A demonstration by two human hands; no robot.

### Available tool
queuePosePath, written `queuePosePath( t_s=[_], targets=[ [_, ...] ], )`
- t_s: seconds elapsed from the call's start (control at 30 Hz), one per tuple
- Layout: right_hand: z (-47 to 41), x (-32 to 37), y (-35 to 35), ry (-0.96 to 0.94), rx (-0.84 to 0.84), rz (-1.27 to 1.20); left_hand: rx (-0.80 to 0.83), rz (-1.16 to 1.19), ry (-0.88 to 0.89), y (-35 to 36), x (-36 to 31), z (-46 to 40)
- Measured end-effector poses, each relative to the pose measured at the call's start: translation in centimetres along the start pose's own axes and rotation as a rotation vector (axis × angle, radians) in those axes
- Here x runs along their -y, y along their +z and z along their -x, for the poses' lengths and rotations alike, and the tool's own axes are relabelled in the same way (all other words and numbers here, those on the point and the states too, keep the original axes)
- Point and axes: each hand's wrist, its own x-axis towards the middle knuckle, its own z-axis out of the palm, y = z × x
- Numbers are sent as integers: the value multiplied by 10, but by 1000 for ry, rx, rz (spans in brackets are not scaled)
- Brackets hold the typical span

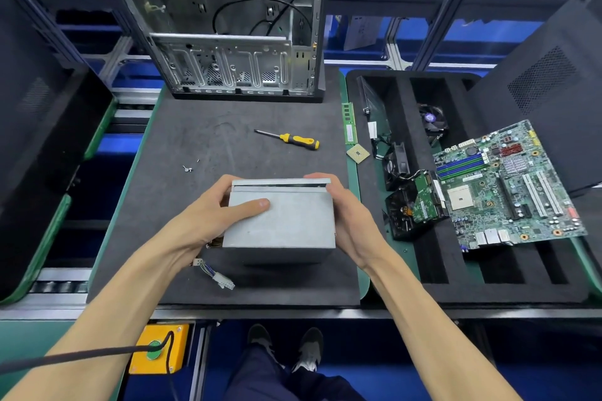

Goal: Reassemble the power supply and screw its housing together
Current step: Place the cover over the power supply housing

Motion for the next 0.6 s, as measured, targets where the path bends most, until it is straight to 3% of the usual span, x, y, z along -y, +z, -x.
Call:
queuePosePath(
  t_s=[0.27, 0.6],
  targets=[
    [2, 2, 2, -1, -3, -89, 32, -36, 0, 2, 9, 2],
    [0, -6, -1, -14, -1, 70, -57, -13, 1, 5, 7, 0]
  ],
)
